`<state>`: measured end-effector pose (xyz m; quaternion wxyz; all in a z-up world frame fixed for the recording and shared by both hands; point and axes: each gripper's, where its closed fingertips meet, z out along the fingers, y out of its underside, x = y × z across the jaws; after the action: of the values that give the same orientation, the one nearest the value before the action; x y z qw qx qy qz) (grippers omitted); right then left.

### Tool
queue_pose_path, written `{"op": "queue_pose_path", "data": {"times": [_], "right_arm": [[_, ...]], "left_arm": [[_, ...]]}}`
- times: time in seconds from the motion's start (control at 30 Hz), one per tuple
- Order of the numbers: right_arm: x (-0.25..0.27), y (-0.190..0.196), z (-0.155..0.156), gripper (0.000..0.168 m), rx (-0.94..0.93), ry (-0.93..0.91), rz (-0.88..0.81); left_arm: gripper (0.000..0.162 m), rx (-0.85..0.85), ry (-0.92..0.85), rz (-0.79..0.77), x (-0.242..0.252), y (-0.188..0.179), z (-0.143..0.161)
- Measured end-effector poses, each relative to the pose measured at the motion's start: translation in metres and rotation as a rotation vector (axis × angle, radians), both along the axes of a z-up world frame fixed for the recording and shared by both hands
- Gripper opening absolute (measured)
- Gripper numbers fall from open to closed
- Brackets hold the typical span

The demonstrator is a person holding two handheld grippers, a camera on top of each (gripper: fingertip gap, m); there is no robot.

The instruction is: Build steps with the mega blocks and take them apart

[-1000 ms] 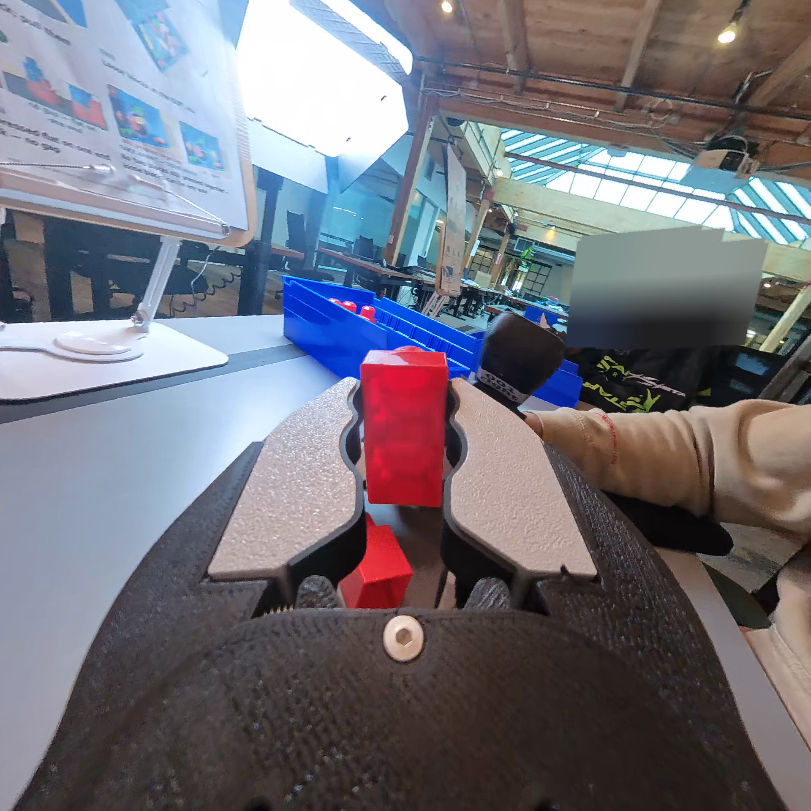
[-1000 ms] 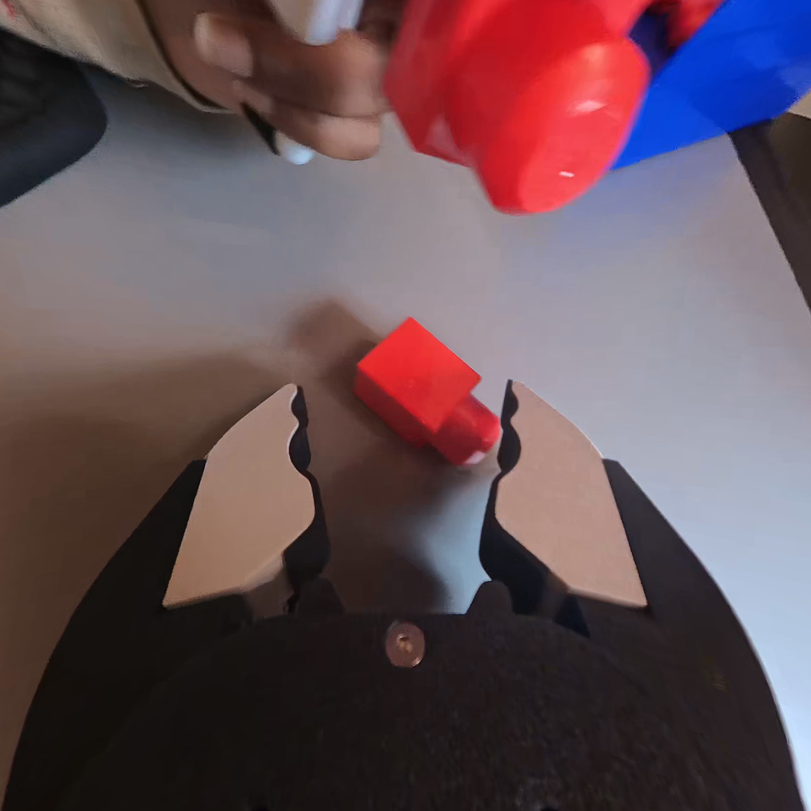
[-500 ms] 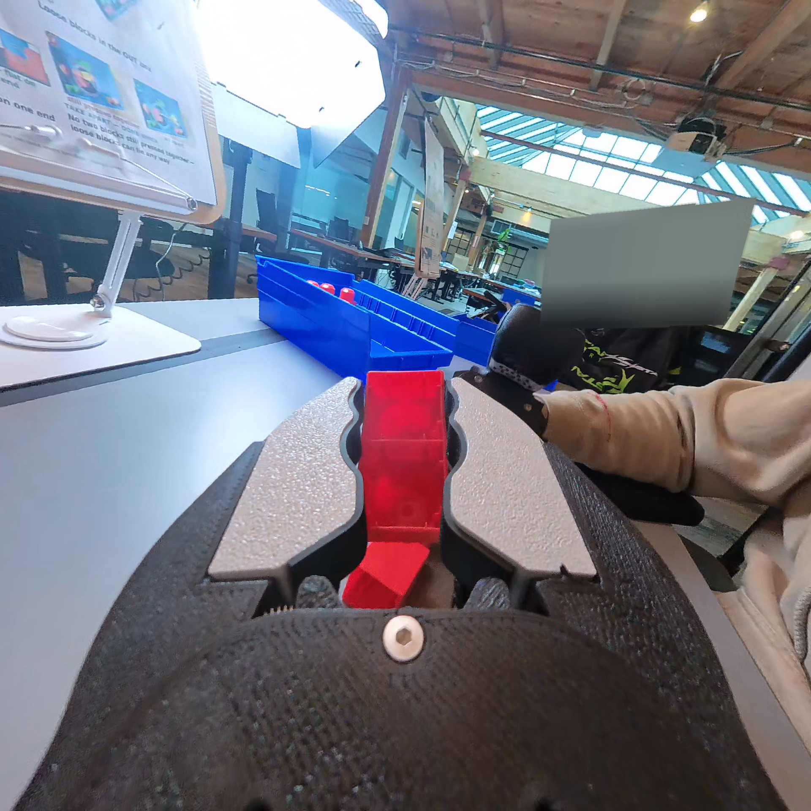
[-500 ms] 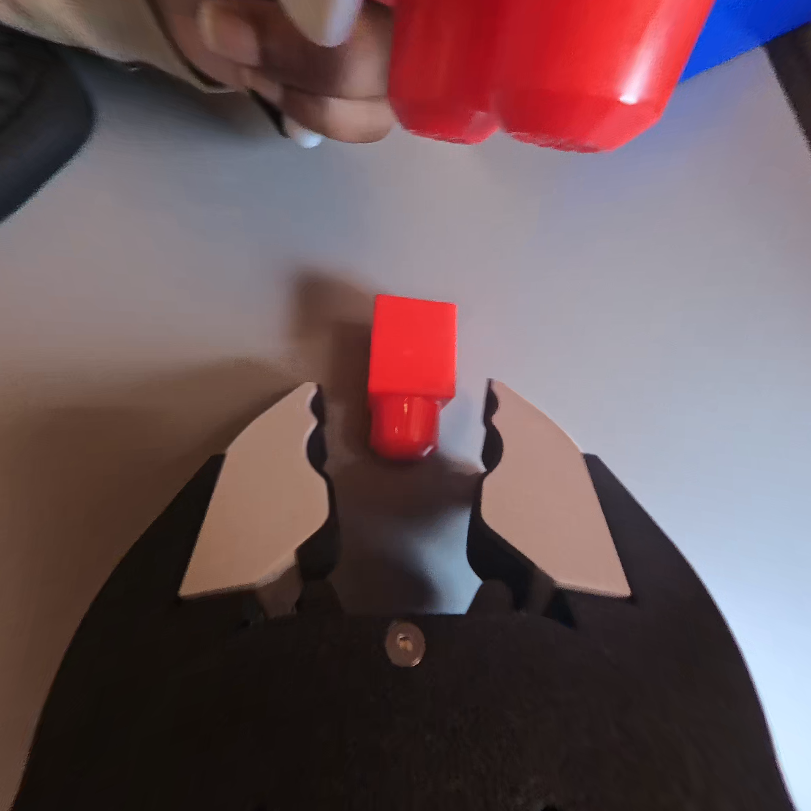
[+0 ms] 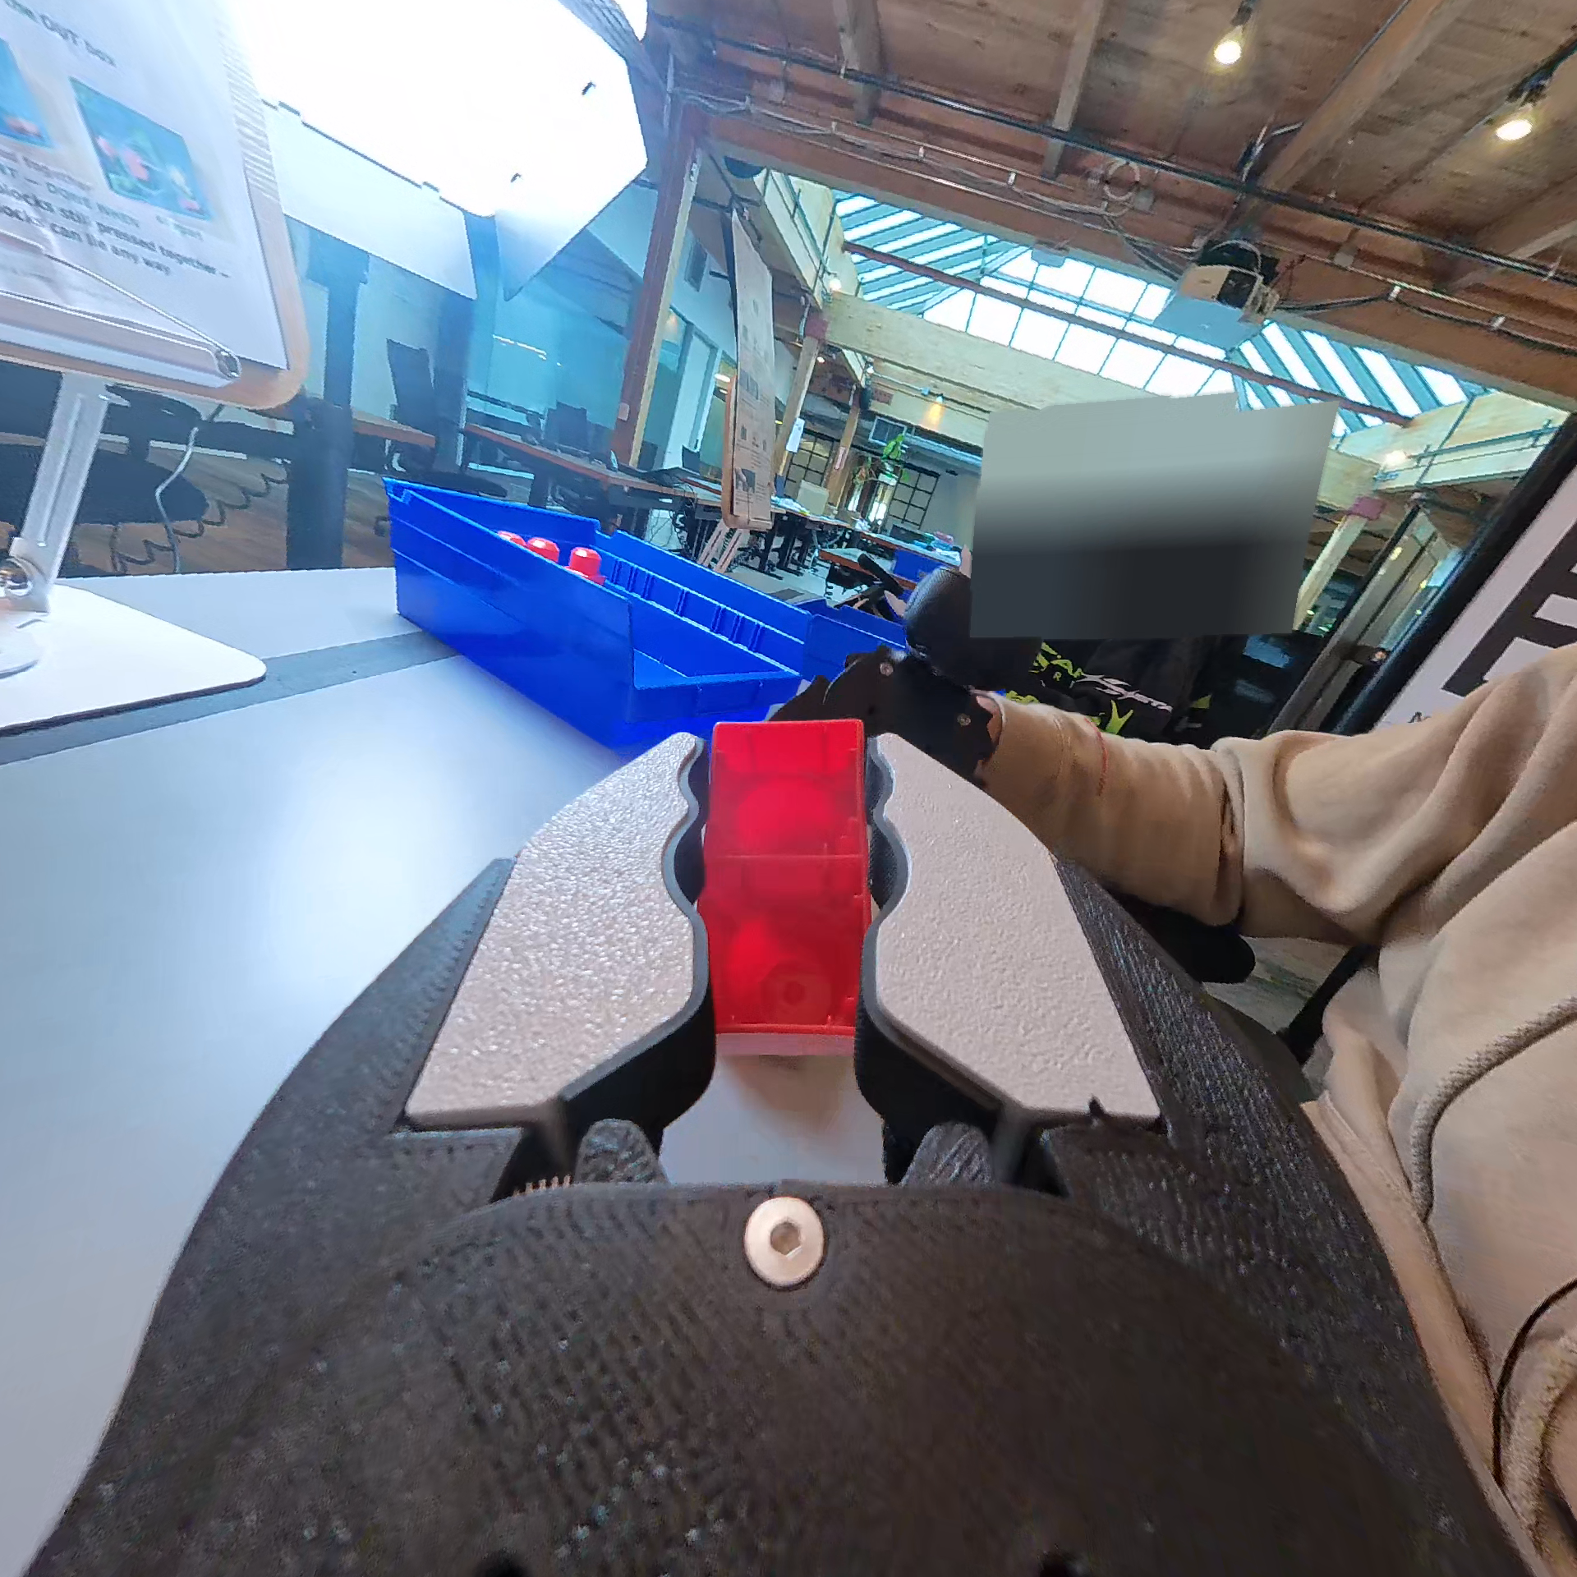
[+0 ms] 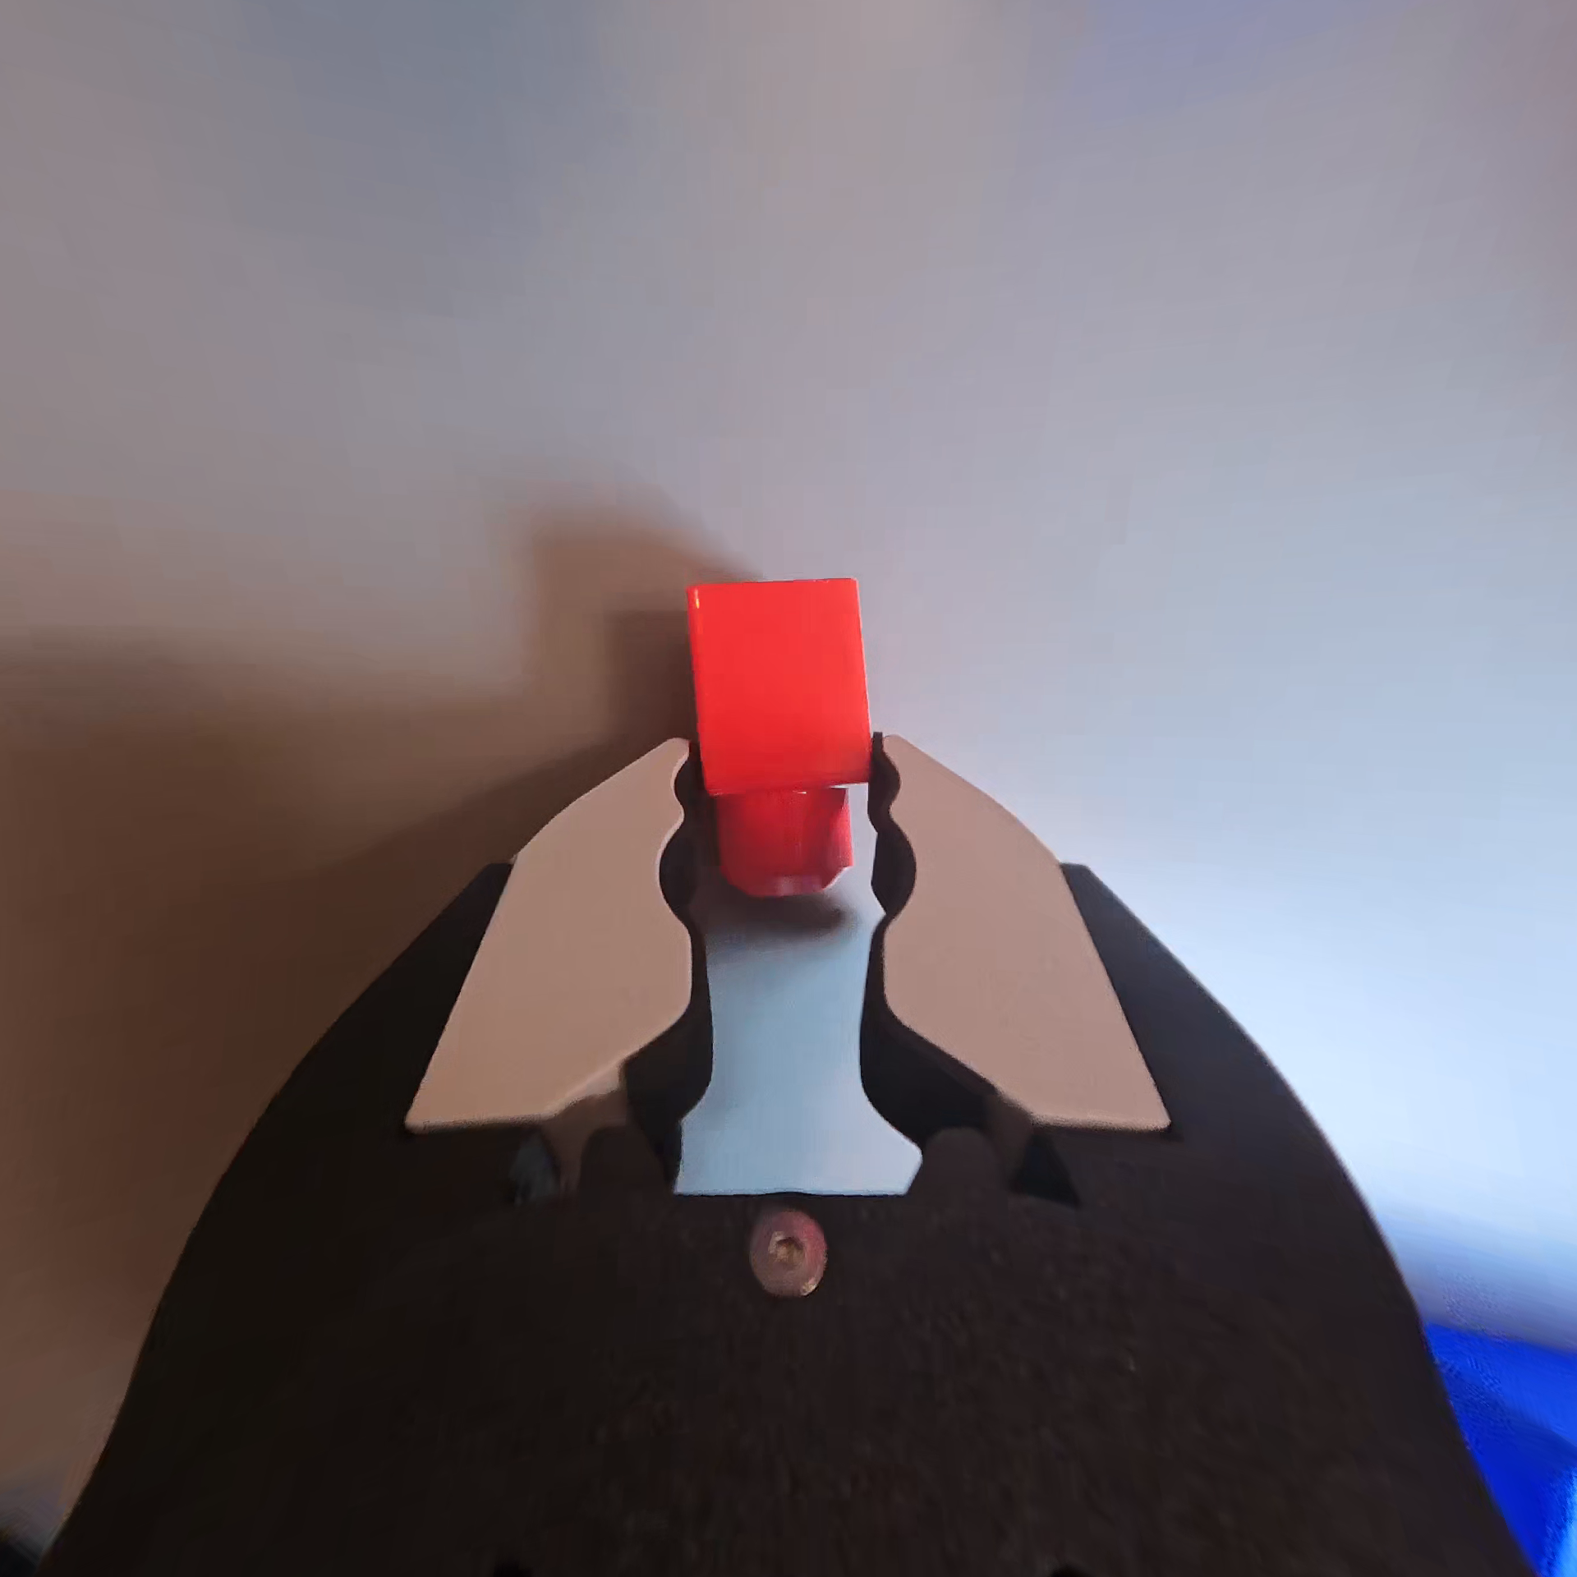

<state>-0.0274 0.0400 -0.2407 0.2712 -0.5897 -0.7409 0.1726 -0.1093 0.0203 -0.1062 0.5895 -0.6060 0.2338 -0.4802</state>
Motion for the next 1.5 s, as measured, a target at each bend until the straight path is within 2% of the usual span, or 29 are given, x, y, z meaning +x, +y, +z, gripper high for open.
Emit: {"op": "queue_pose_path", "data": {"times": [0.1, 0.13, 0.17, 0.2, 0.27, 0.33, 0.43, 0.5, 0.57, 0.6, 0.63, 0.7, 0.9, 1.5], "right_arm": [[0.033, 0.008, -0.003, 0.038, -0.034, -0.118, -0.047], [0.044, 0.014, -0.003, 0.043, -0.028, -0.150, -0.071], [0.052, 0.021, -0.002, 0.057, 0.004, -0.172, -0.098], [0.056, 0.029, 0.002, 0.062, 0.046, -0.165, -0.124], [0.045, 0.025, 0.016, 0.062, 0.033, -0.062, -0.127], [0.017, 0.002, 0.037, 0.062, -0.049, 0.110, -0.080], [-0.031, -0.048, 0.064, 0.062, -0.254, 0.357, 0.011], [-0.056, -0.076, 0.071, 0.062, -0.401, 0.459, 0.033], [-0.071, -0.089, 0.075, 0.052, -0.483, 0.546, 0.028], [-0.074, -0.091, 0.078, 0.038, -0.513, 0.585, 0.023], [-0.074, -0.090, 0.082, 0.031, -0.530, 0.614, 0.017], [-0.068, -0.082, 0.088, 0.031, -0.518, 0.646, 0.019], [-0.051, -0.074, 0.083, 0.031, -0.449, 0.560, 0.060], [-0.029, -0.073, 0.073, 0.031, -0.422, 0.409, 0.132]], "left_arm": [[0.035, -0.004, 0.018, -0.021, 0.005, -0.002, -0.004], [0.035, -0.007, 0.022, -0.027, 0.007, -0.003, -0.006], [0.035, -0.012, 0.023, -0.035, 0.009, -0.003, -0.007], [0.035, -0.019, 0.021, -0.044, 0.011, -0.004, -0.008], [0.035, -0.028, 0.013, -0.067, 0.018, -0.008, -0.008], [0.035, -0.029, 0.011, -0.098, 0.028, -0.015, -0.007], [0.035, -0.007, 0.013, -0.139, 0.044, -0.027, -0.002], [0.035, 0.011, 0.006, -0.154, 0.050, -0.034, 0.003], [0.035, 0.024, 0.003, -0.164, 0.052, -0.039, 0.005], [0.035, 0.028, 0.002, -0.166, 0.052, -0.039, 0.005], [0.035, 0.029, 0.001, -0.169, 0.052, -0.040, 0.005], [0.035, 0.026, -0.032, -0.162, 0.048, -0.038, 0.010], [0.035, 0.040, 0.017, -0.175, 0.046, -0.037, 0.001], [0.034, 0.005, 0.205, -0.243, 0.059, -0.044, -0.027]]}}
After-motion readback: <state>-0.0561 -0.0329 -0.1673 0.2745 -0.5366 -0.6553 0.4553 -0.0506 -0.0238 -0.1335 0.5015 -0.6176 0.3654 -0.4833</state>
